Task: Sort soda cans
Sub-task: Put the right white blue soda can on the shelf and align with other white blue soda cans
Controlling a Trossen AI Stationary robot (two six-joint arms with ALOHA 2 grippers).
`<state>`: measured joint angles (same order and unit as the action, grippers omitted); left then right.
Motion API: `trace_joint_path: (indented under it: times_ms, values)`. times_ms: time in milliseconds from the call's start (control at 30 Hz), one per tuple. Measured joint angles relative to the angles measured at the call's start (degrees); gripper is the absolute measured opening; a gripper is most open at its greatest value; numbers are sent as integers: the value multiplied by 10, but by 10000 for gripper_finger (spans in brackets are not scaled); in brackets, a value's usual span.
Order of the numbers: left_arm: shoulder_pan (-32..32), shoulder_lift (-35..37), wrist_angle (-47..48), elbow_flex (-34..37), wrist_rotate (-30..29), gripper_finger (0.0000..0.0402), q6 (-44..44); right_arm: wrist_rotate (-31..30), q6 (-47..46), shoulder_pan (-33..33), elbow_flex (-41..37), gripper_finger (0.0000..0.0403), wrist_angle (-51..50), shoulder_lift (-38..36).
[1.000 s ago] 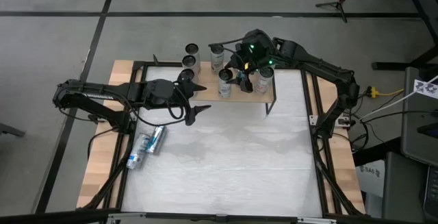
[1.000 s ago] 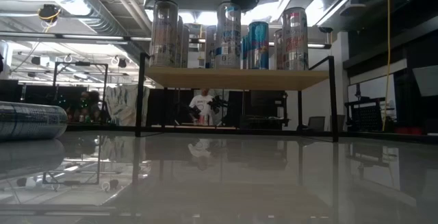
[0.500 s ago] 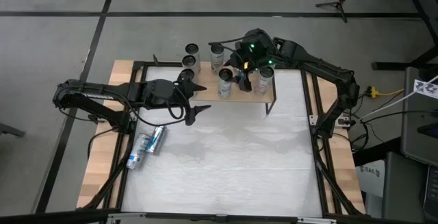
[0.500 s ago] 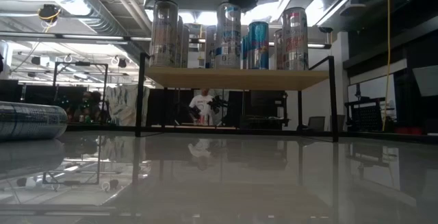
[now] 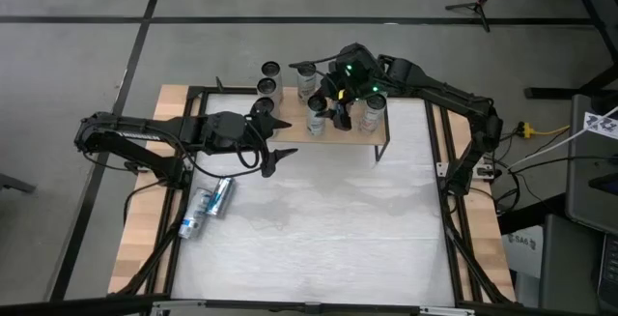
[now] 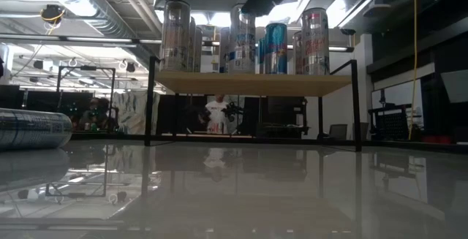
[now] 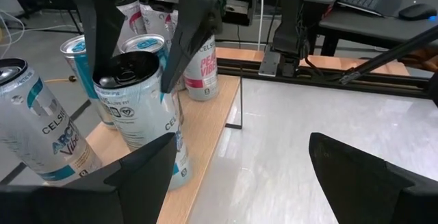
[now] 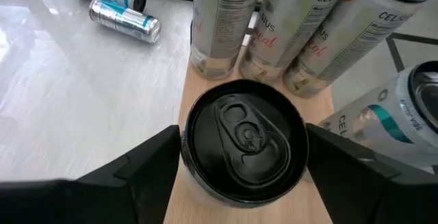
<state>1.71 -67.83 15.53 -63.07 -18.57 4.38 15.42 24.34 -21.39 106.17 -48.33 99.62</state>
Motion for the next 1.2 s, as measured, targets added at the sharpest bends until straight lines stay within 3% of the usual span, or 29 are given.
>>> trace_joint_path:
  times_ms: [933, 1200]
  values:
    - [11, 0, 4, 0, 0, 327, 0, 2, -1, 0, 0, 296, 14, 8]
    - [11, 0, 4, 0, 0, 327, 0, -29, 0, 0, 0, 296, 22, 8]
